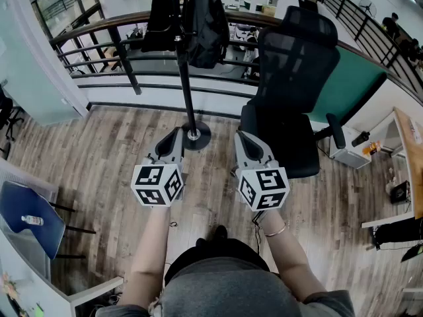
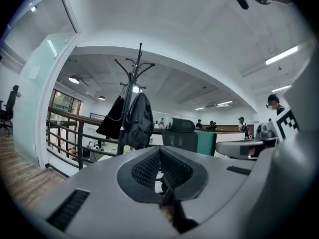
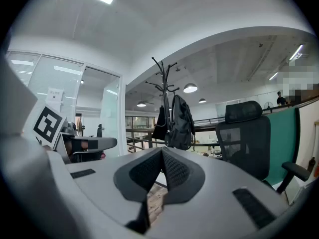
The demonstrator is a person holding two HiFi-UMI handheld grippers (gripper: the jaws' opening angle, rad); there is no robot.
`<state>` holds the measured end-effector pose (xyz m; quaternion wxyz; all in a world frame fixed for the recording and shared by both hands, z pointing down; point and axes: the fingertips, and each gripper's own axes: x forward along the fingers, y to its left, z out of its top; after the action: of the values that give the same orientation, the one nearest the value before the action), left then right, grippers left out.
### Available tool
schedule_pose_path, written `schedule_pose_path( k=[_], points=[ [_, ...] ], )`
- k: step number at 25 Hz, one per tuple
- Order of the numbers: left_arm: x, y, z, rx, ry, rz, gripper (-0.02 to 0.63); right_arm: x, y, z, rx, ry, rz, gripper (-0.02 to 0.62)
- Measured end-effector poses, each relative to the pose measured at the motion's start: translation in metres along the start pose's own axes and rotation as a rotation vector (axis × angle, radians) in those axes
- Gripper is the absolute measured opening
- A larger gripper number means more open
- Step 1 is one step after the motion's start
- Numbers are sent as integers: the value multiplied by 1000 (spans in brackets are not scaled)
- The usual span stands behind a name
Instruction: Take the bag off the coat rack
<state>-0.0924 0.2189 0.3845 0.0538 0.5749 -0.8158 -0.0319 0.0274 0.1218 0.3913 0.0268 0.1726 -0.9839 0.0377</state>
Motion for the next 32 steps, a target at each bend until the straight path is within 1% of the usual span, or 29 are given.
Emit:
schedule_pose_path(
  k=[3,7,10,14,15,16,18,20,23,28,32],
  points=[
    [6,0,-3,-8,1,4,21,4,-8,-3,-2,10,4,0],
    [8,-4,-14,-21,22,7,23,-1,-16,-10,-6,30,-4,3],
    [9,-4,-9,-10,25,17,23,1,-20,-6,-1,10,-6,5],
    [13,-5,1,-7,5,22,26,7,-29,-2,20,-2,4,2],
    [15,-5,3,-7,1,24,28,9,-30,-1,27,-5,13,12],
    [17,-5,5,-7,-2,25,33,11,-31,1,34,-8,24,40],
    [24,-3,8,-8,-5,30,85,19,-34,4,44,-10,41,74],
    [31,2,10,-13,-6,38,128,28,-37,7,54,-10,54,94],
    [47,13,17,-25,-11,45,176,46,-40,14,64,-19,74,121],
    [98,37,41,-29,-51,44,199,91,-64,31,47,-33,80,156],
    [150,68,63,-16,-81,28,209,140,-85,53,31,-66,53,158]
  ],
)
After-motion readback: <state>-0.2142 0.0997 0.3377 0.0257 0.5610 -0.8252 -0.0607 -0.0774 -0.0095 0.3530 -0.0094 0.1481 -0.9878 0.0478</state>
